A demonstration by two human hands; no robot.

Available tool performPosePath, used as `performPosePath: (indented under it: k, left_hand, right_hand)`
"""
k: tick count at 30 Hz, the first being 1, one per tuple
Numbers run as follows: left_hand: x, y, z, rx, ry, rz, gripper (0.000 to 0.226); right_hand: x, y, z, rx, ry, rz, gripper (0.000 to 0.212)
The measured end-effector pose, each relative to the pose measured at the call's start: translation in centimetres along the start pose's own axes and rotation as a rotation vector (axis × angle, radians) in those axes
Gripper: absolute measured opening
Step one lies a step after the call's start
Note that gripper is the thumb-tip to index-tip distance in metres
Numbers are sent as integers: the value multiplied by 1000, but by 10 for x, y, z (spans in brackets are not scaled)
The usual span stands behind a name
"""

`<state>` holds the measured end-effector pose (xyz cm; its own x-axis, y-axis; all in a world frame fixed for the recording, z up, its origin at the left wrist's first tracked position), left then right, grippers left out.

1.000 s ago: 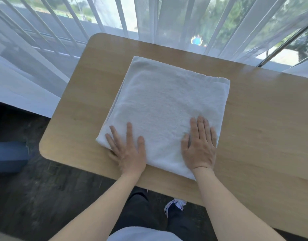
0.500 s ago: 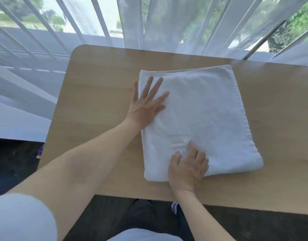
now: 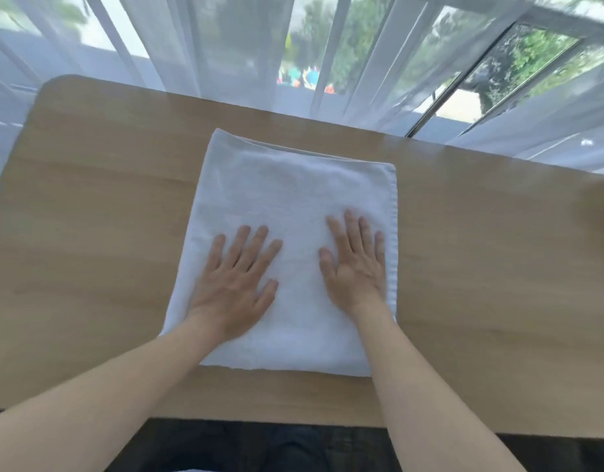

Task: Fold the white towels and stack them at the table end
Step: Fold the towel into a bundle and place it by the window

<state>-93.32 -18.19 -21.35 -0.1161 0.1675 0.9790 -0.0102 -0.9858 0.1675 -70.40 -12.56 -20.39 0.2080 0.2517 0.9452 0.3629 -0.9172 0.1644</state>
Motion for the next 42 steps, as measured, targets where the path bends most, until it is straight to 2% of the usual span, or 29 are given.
performPosePath:
  k: [3, 5, 6, 8, 10, 11, 13, 16, 18, 22, 24, 28, 31, 34, 37, 40, 42]
  left_hand:
    - [0, -2, 6, 22, -16, -10, 68]
    - [5, -4, 9, 41, -34, -17, 70]
    - [6, -4, 10, 50, -42, -29, 71]
    - [7, -2, 9, 68, -48, -28, 74]
    - [6, -3, 7, 86, -39, -15, 77]
    - [6, -2, 7, 96, -38, -13, 79]
    - [5, -2, 8, 112, -37, -3, 80]
    - [3, -2, 9, 108, -47, 16, 80]
    - [2, -1, 8, 108, -45, 37, 79]
    - [5, -4, 9, 106, -31, 21, 78]
    - [4, -3, 10, 93, -15, 2, 74]
    - [7, -13, 2, -20, 6, -33, 69]
    - [19, -60, -12, -9, 42, -47, 68]
    - [28, -114, -23, 197, 77, -29, 70]
    - [34, -158, -32, 274, 78, -52, 70]
    - [38, -165, -31, 277, 70, -55, 69]
    - [33, -131, -18, 175, 87, -76, 71]
  right_hand:
    - [18, -35, 36, -207, 11, -35, 61]
    - [23, -52, 30, -268, 21, 51, 63]
    - [23, -56, 18, -211, 20, 120, 63]
    - [15, -56, -16, 89, 4, 156, 61]
    - [8, -54, -27, 340, 41, 40, 58]
    - [10, -62, -19, 360, 57, -5, 60]
    - [17, -89, 13, 217, 90, -13, 65]
    - [35, -119, 56, -172, 9, -25, 69]
    - [41, -123, 59, -251, 4, 15, 67]
    - [30, -76, 6, -133, -125, 178, 62]
    - [11, -24, -32, -54, -204, 156, 62]
    - [-24, 52, -61, 73, -42, 78, 64]
    - [-27, 47, -60, 52, 15, 95, 66]
    - [-29, 44, -65, 67, 14, 149, 65]
    - [-31, 43, -63, 65, 21, 207, 62]
    - [-29, 42, -63, 43, 28, 224, 62]
    - [-28, 43, -64, 40, 33, 223, 62]
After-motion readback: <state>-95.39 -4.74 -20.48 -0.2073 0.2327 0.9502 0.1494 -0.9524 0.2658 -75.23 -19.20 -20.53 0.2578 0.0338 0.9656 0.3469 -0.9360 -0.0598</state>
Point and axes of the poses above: each hand's wrist, its own y-axis away from the middle knuckle, its own x-axis out of the back of the hand, z = x × y, the point moved 1 cm from there along -y, towards the middle knuckle, and after that the axes turned 14 degrees about x, right-handed, at the moved point
